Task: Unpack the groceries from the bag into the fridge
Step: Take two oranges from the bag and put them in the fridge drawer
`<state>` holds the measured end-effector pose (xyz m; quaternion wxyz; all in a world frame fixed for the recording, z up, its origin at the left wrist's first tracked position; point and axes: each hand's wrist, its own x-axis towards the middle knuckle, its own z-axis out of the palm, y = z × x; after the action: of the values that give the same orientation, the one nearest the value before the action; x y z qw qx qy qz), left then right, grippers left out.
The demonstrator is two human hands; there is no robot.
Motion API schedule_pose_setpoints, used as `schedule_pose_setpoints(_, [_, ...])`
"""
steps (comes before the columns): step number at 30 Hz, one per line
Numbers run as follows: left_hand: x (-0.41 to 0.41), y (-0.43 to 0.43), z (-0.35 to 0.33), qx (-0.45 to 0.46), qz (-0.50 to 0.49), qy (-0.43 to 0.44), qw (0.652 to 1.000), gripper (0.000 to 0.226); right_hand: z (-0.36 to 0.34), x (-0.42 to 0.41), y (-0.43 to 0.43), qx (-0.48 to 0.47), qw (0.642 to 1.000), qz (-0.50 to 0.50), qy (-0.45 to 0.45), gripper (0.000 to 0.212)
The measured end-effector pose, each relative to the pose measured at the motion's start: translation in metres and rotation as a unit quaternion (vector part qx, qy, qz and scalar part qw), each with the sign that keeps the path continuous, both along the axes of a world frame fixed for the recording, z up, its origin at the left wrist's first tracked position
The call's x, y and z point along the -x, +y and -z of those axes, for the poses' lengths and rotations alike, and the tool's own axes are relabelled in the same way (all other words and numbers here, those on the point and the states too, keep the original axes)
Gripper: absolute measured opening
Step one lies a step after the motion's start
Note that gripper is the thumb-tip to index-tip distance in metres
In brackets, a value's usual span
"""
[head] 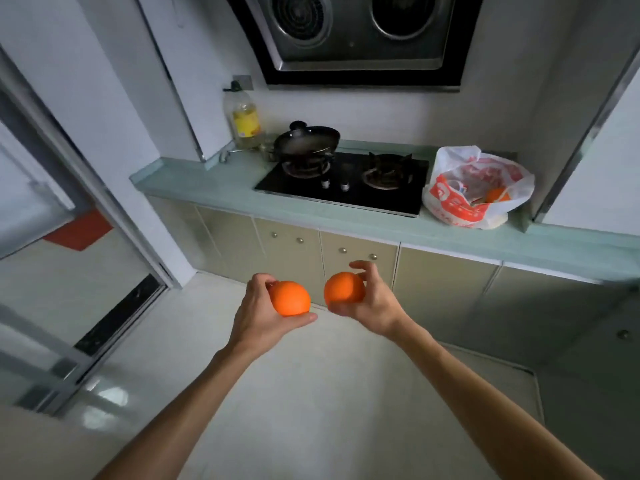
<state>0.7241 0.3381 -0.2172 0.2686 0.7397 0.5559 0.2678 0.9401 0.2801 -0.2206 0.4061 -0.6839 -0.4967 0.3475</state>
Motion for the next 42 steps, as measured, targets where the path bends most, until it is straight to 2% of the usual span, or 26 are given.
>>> schedule_pose_setpoints(2, [0.038,0.001,-0.003,0.014,-0.027,-0.002,1.000,0.096,-0.001,0.028,0.009,0.008,0.997,-0.062,-0.048,0.095])
schedule_pose_setpoints(4, [0.079,0.002,-0.005,0.025,-0.063,-0.009,0.998,0.096,-0.002,0.060,0.022,0.018,0.993,-0.093,-0.075,0.088])
schedule_pose_setpoints(10, [0.215,0.003,-0.015,0.017,-0.153,-0.007,0.988,0.099,-0.008,0.193,0.068,-0.010,0.988,-0.139,-0.060,0.077])
schedule_pose_setpoints(14, [0.309,0.003,-0.030,-0.015,-0.221,-0.026,0.975,0.097,-0.019,0.296,0.098,-0.053,0.973,-0.216,-0.062,0.084])
schedule_pose_setpoints(22, [0.484,-0.028,-0.050,-0.032,-0.355,-0.103,0.929,0.071,-0.039,0.484,0.131,-0.074,0.939,-0.332,-0.059,0.098])
schedule_pose_setpoints(25, [0.540,-0.046,-0.052,-0.024,-0.422,-0.156,0.893,0.055,-0.043,0.550,0.139,-0.064,0.913,-0.396,-0.072,0.101])
schedule_pose_setpoints(29, [0.594,-0.070,-0.060,-0.040,-0.494,-0.180,0.850,0.032,-0.045,0.634,0.143,-0.065,0.875,-0.476,-0.065,0.094])
schedule_pose_setpoints(31, [0.617,-0.080,-0.060,-0.046,-0.521,-0.191,0.831,0.046,-0.046,0.673,0.144,-0.071,0.860,-0.504,-0.041,0.090])
schedule_pose_setpoints(34, [0.655,-0.085,-0.054,-0.050,-0.562,-0.233,0.792,0.069,-0.046,0.727,0.147,-0.051,0.837,-0.542,0.061,0.075])
schedule_pose_setpoints(36, [0.675,-0.084,-0.053,-0.050,-0.574,-0.275,0.770,0.065,-0.046,0.754,0.147,-0.023,0.825,-0.552,0.120,0.068])
schedule_pose_setpoints(39, [0.712,-0.078,-0.054,-0.065,-0.592,-0.423,0.683,0.052,-0.050,0.806,0.156,0.044,0.792,-0.574,0.205,0.061])
schedule_pose_setpoints(40, [0.723,-0.075,-0.057,-0.075,-0.588,-0.474,0.652,0.046,-0.054,0.823,0.160,0.081,0.771,-0.583,0.244,0.060])
schedule_pose_setpoints(42, [0.748,-0.067,-0.062,-0.105,-0.569,-0.538,0.613,0.044,-0.059,0.857,0.170,0.151,0.724,-0.602,0.300,0.067])
